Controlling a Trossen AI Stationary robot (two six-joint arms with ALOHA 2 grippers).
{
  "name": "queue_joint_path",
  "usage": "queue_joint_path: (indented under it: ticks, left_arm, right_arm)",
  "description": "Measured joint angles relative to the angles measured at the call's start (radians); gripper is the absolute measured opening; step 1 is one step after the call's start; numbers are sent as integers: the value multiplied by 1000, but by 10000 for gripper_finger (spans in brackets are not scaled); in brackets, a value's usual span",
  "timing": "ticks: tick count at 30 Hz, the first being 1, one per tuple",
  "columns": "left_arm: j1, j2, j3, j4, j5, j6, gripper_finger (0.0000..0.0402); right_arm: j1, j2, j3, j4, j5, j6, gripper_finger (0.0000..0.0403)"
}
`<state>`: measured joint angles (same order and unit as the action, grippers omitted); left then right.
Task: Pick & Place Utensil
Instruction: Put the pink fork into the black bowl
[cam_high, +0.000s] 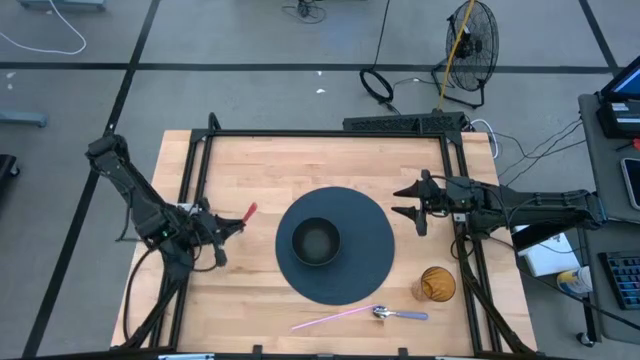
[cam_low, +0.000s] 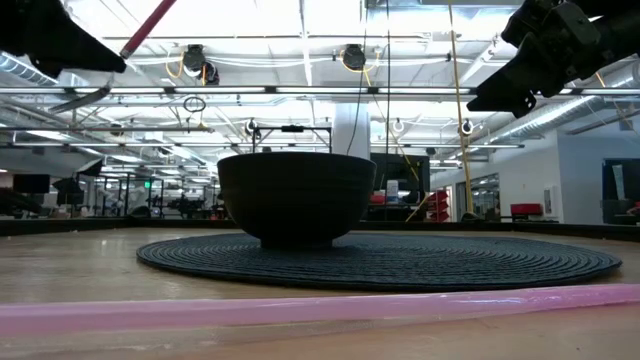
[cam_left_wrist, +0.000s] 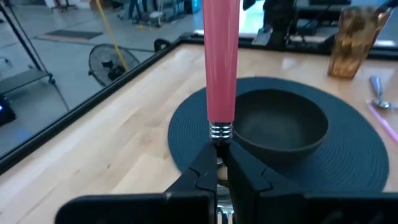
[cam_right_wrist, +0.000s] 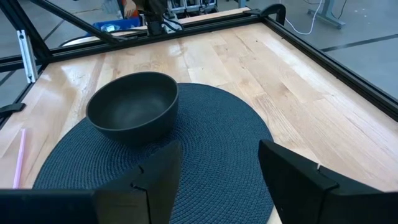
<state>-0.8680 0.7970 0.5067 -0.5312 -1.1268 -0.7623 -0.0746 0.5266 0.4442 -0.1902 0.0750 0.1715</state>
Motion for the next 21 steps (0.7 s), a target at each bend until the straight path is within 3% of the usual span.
queue_joint_path:
  ticks: [4,10,21]
  left_arm:
    - [53,-54,-68,231,35,214,16]
    - [184,-72,-140,551,176,501,12]
    - [455,-34,-179,821,542,712,12]
  right_arm:
    - [0,0,0,0,0,0,210]
    - [0,0,0,0,0,4,210]
    - [0,0,0,-1,-1,10,210]
